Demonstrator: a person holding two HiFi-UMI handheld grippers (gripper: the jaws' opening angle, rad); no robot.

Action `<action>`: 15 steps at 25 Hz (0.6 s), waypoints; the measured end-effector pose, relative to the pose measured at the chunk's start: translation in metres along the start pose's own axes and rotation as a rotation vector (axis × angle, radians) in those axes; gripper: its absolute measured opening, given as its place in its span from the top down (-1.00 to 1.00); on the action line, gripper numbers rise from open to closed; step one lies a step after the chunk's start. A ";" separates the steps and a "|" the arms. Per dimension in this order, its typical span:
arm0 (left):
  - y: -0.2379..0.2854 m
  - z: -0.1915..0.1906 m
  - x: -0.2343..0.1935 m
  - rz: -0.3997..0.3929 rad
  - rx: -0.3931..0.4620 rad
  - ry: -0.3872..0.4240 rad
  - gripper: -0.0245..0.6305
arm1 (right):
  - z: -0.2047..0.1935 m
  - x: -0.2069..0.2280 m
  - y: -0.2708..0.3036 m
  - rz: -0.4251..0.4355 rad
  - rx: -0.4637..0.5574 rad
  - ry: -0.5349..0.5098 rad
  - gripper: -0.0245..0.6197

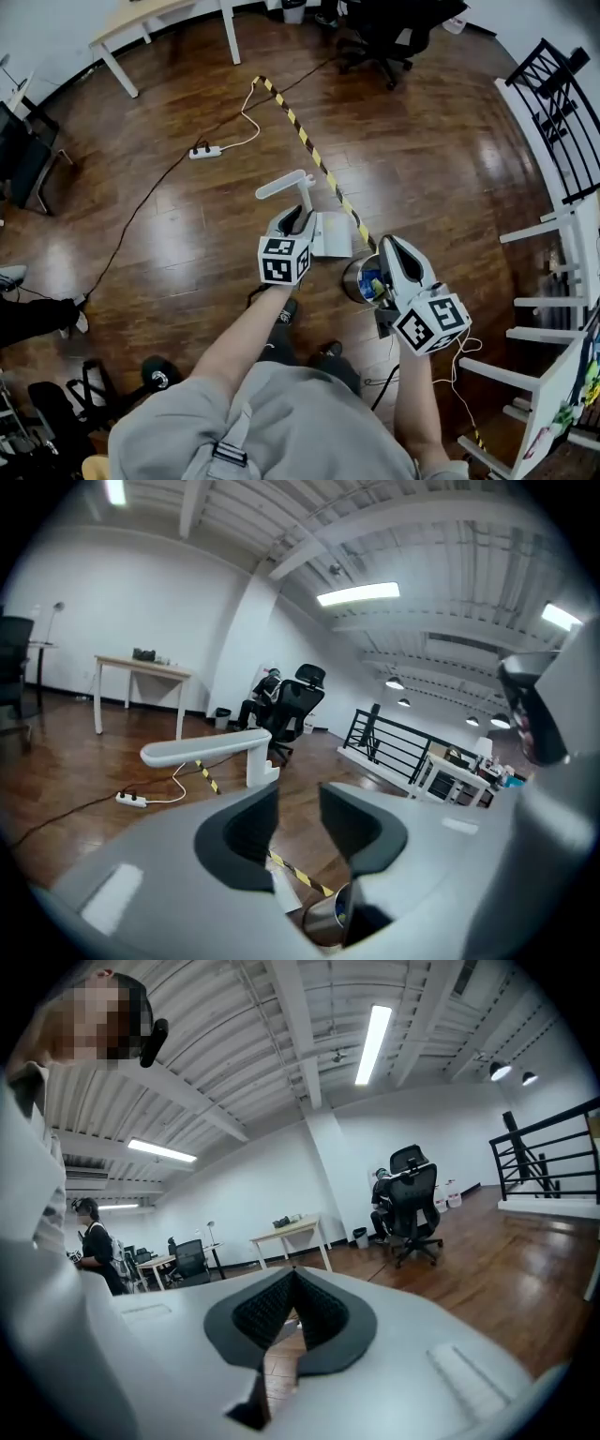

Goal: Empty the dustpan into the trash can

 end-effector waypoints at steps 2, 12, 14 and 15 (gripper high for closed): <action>0.026 0.000 -0.008 0.023 -0.003 -0.025 0.33 | -0.002 0.005 0.003 -0.021 -0.008 0.021 0.93; 0.108 0.024 -0.035 0.163 0.000 -0.066 -0.03 | -0.019 0.033 -0.011 -0.121 -0.064 0.103 0.93; 0.115 0.031 -0.039 0.170 0.023 -0.056 -0.03 | -0.026 0.040 -0.019 -0.152 -0.074 0.126 0.93; 0.118 0.035 -0.041 0.172 0.028 -0.045 -0.01 | -0.029 0.042 -0.023 -0.167 -0.077 0.139 0.93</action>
Point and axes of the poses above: the fingertips, and each gripper's own axes: y forward along the fingers, x to its right, z out of its top, the point moved 10 cm from there along -y, backward along the fingers, and after that the axes turned 15 degrees about -x, right-handed, at the moved point
